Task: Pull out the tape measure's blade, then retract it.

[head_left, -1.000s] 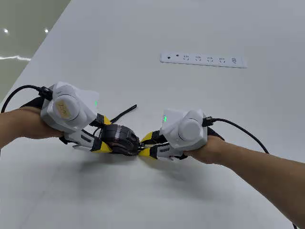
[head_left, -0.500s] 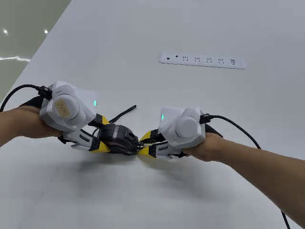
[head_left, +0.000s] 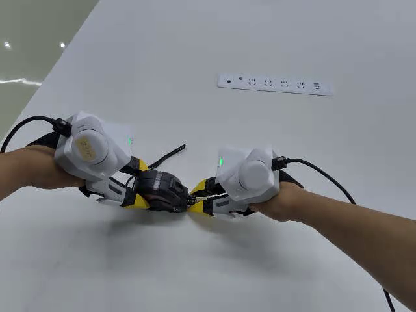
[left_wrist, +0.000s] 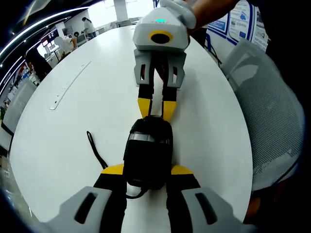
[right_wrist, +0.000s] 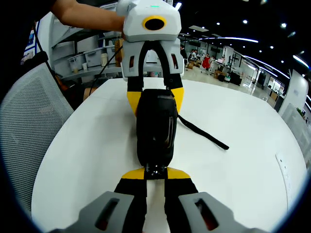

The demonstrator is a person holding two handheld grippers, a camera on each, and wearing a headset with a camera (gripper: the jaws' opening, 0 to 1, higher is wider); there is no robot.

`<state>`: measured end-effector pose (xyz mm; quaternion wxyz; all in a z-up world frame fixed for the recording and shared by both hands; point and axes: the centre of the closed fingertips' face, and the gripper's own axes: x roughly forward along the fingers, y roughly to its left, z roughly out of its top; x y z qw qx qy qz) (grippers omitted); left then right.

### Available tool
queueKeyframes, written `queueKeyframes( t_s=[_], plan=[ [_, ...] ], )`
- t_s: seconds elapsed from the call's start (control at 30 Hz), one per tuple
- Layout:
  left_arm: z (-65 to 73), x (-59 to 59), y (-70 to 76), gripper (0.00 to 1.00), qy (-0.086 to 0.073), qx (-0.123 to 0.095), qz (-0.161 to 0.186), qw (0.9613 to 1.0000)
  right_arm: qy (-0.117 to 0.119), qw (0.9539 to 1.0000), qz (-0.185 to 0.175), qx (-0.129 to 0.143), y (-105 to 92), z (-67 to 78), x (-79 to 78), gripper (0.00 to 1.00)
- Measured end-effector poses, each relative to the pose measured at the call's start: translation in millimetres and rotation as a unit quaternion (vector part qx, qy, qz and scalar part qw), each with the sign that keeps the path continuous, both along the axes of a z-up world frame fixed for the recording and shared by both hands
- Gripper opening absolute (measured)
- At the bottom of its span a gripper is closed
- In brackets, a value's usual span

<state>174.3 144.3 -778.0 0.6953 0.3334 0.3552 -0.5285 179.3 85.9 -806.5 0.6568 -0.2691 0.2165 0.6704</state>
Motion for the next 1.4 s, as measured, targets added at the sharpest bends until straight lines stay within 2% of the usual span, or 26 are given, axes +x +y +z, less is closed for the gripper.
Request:
queueKeyframes(
  t_s=[1.4],
  plan=[
    [-0.6,-0.8,0.3,0.26,-0.003,0.0,-0.001,1.0,-0.001,1.0,0.001,-0.004,-7.8,4.6,-1.2,0.12]
  ],
)
